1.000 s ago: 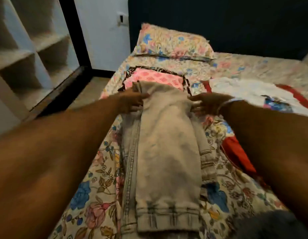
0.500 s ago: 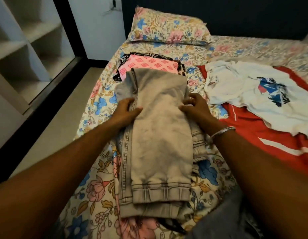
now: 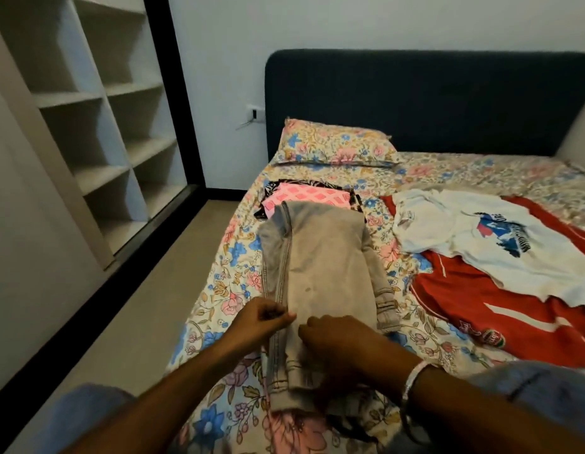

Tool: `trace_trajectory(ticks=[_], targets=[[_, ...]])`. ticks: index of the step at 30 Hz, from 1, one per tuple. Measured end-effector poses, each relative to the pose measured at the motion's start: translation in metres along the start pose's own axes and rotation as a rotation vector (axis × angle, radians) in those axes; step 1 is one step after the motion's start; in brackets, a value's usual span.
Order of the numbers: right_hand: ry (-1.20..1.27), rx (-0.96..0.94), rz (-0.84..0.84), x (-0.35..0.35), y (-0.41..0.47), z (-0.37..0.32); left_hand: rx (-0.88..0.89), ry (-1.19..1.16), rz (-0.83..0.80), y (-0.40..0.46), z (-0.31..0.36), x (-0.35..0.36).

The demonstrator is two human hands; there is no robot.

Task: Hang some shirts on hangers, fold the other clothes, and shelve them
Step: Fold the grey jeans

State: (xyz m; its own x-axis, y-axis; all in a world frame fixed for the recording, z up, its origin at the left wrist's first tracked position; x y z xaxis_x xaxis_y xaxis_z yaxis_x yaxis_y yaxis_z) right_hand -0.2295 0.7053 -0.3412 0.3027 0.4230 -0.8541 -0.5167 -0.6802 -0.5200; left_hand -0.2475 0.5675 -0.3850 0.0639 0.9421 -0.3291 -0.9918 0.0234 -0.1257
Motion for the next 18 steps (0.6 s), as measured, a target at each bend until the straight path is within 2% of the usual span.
trace_trajectory(ticks=[3,6,12,18], targets=[[-0.096,-0.013,0.162,-0.003,-0.003,-0.022,-0.049,0.009,-0.06,-0.006,0.003,0.003],[-0.159,0.004,0.216,0.002,-0.008,-0.036,-0.079,0.046,-0.11,-0.011,0.002,0.002],[-0.195,0.017,0.264,0.011,-0.011,-0.047,-0.083,-0.138,-0.15,-0.015,-0.005,-0.003],[-0.029,0.016,0.279,0.0,-0.011,-0.026,-0.086,-0.2,-0.208,-0.01,-0.009,-0.001]])
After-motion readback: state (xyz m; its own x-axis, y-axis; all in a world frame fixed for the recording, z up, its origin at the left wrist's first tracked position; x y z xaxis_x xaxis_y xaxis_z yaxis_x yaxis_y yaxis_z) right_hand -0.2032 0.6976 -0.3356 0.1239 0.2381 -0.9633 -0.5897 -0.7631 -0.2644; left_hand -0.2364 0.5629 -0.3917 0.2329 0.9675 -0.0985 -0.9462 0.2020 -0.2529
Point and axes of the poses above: each hand's wrist, its own y-axis towards the middle knuckle, its own x-axis out of the palm, z = x × y, the point moved 10 cm from there along y, towards the middle knuckle, and after that the axes turned 8 degrees about -z, right-handed, at the moved point
